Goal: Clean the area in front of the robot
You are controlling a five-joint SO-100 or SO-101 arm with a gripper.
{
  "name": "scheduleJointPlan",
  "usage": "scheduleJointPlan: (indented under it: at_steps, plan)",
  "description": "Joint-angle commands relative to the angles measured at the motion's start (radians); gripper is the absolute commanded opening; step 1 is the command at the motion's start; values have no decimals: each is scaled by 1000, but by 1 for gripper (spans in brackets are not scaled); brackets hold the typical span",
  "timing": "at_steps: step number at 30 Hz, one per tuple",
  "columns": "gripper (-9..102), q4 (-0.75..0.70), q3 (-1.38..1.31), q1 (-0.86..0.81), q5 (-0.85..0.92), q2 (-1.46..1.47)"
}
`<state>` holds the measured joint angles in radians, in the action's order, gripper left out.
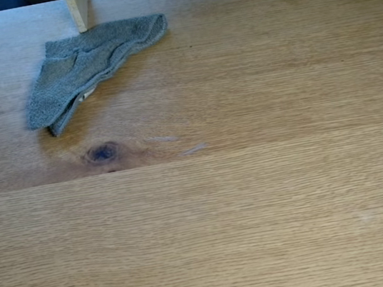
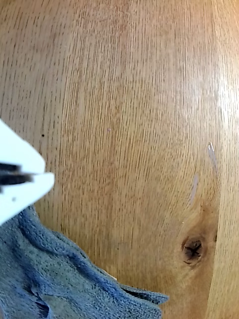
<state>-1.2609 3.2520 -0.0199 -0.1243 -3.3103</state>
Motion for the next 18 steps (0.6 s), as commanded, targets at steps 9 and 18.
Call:
scheduleJointPlan:
  at_steps: [9, 18]
  plan:
    - [0, -8, 97, -38, 83, 6]
    - [6, 58, 87, 67, 141, 57]
